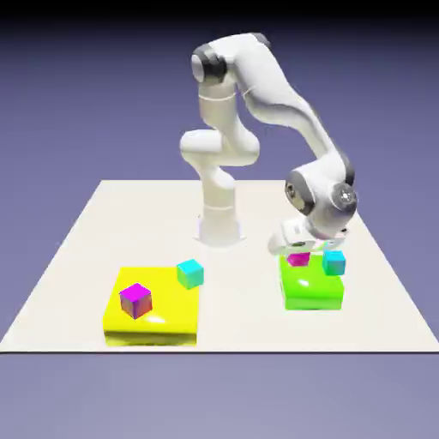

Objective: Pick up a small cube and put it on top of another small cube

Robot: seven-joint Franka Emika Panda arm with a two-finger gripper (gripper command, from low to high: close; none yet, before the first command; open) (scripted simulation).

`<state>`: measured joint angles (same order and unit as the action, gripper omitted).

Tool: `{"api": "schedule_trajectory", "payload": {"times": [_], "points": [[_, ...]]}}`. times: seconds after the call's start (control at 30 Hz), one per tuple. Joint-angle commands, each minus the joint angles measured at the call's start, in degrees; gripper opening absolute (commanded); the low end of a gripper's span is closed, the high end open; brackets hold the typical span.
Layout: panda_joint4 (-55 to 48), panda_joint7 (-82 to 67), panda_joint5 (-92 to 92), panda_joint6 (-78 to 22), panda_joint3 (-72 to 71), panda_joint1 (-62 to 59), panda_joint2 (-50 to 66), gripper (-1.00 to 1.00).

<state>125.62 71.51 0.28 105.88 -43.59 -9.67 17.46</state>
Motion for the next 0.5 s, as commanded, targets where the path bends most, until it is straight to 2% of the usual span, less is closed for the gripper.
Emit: {"api": "schedule_trajectory", "payload": {"times": [0.0, 0.13, 0.27, 0.3, 0.47], "points": [[-2.08, 2.25, 1.4, -1.32, -1.56, -0.48, 0.88, -1.0], [-8.29, 8.83, 6.03, -5.19, -6.21, -1.9, 3.5, -1.0], [-0.98, 9.21, 4.71, 4.63, -5.02, -0.06, 6.39, -1.0], [-0.97, 9.21, 4.71, 4.63, -5.02, -0.06, 6.39, 1.0], [-8.29, 8.83, 6.03, -5.18, -6.21, -1.9, 3.5, 1.0]]}}
